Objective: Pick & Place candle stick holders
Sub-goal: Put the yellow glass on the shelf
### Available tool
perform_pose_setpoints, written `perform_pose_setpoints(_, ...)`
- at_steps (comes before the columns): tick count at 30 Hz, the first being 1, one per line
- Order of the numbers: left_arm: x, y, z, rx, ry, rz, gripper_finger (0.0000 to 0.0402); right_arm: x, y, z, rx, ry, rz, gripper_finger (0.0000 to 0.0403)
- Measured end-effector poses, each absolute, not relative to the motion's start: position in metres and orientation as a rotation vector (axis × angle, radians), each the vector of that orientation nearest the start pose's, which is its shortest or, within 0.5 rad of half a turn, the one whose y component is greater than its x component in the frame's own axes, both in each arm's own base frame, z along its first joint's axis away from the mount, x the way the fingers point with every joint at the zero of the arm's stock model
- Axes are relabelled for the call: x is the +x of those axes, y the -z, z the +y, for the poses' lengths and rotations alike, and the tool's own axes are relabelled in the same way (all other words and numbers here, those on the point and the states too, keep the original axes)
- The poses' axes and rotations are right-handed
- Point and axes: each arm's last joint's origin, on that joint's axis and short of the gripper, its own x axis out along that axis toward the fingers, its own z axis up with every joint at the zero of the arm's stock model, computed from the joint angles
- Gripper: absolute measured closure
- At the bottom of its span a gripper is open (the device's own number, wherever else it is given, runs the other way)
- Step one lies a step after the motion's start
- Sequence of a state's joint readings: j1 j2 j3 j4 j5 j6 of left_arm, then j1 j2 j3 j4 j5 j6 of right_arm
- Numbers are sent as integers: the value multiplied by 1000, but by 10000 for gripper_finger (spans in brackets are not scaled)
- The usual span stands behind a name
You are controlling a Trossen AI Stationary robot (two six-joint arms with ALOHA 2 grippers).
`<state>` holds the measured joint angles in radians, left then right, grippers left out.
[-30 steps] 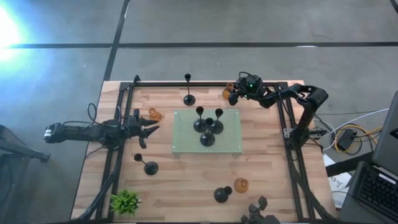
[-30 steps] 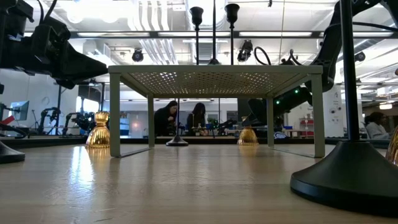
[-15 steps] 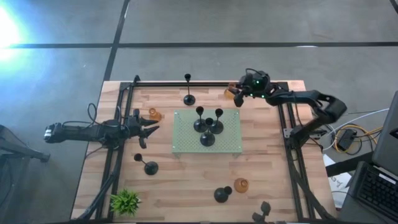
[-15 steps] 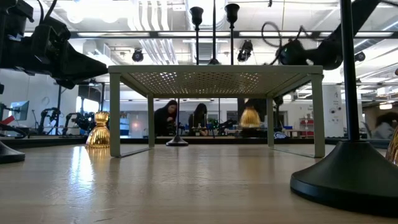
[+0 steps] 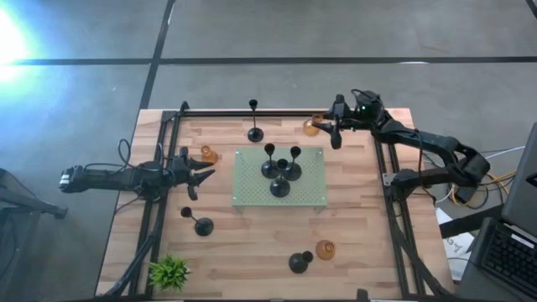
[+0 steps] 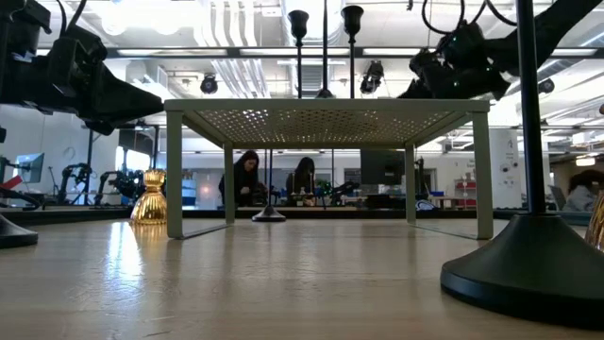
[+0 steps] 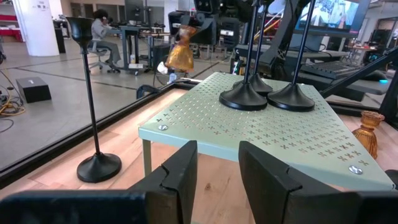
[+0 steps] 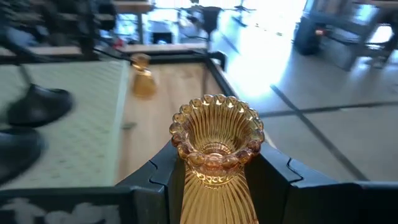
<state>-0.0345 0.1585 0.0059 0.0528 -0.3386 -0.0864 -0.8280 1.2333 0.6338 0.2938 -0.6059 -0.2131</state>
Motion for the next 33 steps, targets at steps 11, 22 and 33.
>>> perform_pose_setpoints(11, 105, -158, 6, -67, -307, 85, 280, 200, -263, -185, 11, -47, 226, 277)
perform_pose_setpoints(22, 105, -158, 6, -67, -307, 85, 280, 232, -264, -183, 9, -259, 218, 277)
perform_pose_setpoints(33, 105, -158, 6, -67, -307, 85, 280, 262, -265, -197, 39, -402, 250, 277)
